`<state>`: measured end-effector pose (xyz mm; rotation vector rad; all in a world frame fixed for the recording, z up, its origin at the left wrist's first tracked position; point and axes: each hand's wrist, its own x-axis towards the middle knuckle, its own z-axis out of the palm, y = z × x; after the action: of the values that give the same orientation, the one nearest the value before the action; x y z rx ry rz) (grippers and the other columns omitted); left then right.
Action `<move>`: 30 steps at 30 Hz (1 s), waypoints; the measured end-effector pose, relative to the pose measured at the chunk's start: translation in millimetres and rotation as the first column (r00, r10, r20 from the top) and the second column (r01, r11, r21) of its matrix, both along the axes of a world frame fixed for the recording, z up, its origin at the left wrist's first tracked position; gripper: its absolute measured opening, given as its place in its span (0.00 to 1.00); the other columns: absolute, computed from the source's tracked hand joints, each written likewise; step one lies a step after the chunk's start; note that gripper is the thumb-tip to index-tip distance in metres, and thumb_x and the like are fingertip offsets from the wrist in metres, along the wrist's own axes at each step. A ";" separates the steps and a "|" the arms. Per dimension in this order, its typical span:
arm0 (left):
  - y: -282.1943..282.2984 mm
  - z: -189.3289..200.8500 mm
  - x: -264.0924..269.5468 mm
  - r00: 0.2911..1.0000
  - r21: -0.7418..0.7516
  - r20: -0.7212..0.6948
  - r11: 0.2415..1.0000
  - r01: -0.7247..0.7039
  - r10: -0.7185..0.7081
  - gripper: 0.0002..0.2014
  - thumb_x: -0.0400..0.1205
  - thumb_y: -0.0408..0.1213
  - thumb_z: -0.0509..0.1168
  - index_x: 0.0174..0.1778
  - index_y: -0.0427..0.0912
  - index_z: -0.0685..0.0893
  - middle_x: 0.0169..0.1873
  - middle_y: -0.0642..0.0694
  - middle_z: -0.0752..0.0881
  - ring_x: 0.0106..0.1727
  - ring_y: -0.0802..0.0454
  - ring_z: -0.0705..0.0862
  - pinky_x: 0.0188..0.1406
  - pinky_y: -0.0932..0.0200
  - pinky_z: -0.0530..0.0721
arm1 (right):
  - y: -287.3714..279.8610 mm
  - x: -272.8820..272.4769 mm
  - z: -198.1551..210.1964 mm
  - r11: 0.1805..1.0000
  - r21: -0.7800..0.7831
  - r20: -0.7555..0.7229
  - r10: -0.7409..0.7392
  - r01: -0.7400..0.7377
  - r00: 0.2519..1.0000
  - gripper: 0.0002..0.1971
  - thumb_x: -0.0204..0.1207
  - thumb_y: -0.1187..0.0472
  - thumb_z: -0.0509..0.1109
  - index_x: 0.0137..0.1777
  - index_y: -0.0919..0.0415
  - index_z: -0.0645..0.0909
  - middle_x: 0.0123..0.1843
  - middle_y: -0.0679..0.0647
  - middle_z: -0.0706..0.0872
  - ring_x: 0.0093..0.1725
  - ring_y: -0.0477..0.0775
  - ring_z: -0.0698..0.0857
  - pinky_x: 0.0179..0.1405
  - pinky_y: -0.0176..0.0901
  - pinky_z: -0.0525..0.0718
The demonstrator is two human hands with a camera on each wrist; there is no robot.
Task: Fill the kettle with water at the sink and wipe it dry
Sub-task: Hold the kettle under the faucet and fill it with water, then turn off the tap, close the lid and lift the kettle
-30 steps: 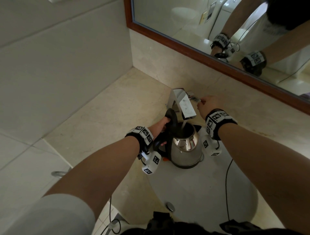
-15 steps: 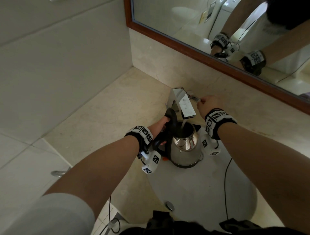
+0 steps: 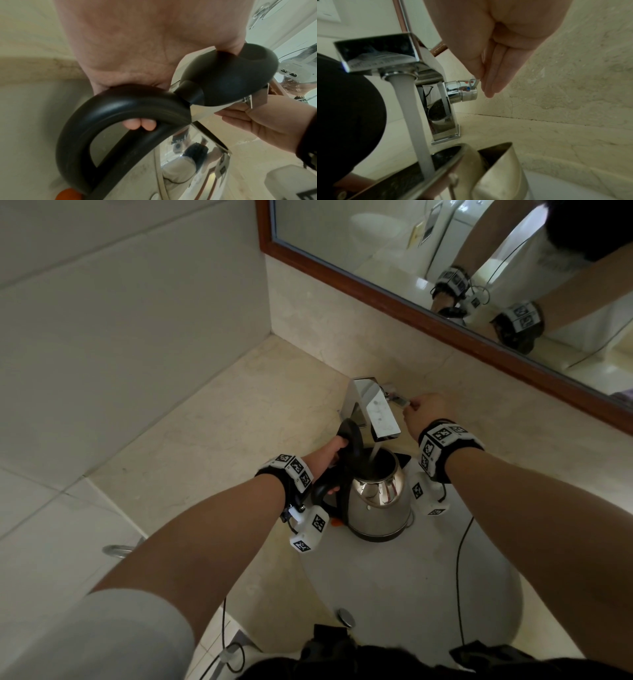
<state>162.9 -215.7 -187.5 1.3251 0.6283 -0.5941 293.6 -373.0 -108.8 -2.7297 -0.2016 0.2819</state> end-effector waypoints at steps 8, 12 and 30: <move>-2.2 0.0 2.1 1.000 -0.017 -0.022 1.000 -0.012 0.011 0.30 0.72 0.65 0.57 0.52 0.41 0.81 0.44 0.39 0.85 0.39 0.42 0.85 0.34 0.57 0.83 | 0.5 -8.4 3.1 0.999 -0.046 -0.026 -0.007 0.006 1.000 0.14 0.81 0.61 0.61 0.51 0.66 0.87 0.34 0.59 0.82 0.28 0.55 0.76 0.28 0.36 0.70; -2.7 1.5 1.4 1.000 -0.005 -0.024 1.000 -0.003 0.003 0.31 0.71 0.65 0.57 0.52 0.39 0.81 0.42 0.38 0.85 0.37 0.42 0.85 0.33 0.58 0.82 | 1.0 -11.4 0.5 0.999 0.018 -0.046 -0.029 0.029 0.999 0.13 0.80 0.62 0.62 0.49 0.66 0.87 0.32 0.57 0.80 0.25 0.49 0.73 0.24 0.34 0.66; -19.9 11.6 -12.4 1.000 0.049 0.019 0.999 -0.018 0.017 0.25 0.69 0.59 0.64 0.49 0.40 0.82 0.42 0.38 0.85 0.47 0.38 0.83 0.55 0.42 0.82 | -46.0 -74.3 -44.4 0.902 0.271 -0.602 -0.114 0.336 0.790 0.43 0.59 0.18 0.59 0.58 0.54 0.85 0.48 0.54 0.91 0.49 0.53 0.88 0.60 0.50 0.81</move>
<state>150.5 -235.6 -175.9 1.3686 0.6428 -0.5543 219.3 -419.0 -153.2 -2.1456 0.2305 0.8846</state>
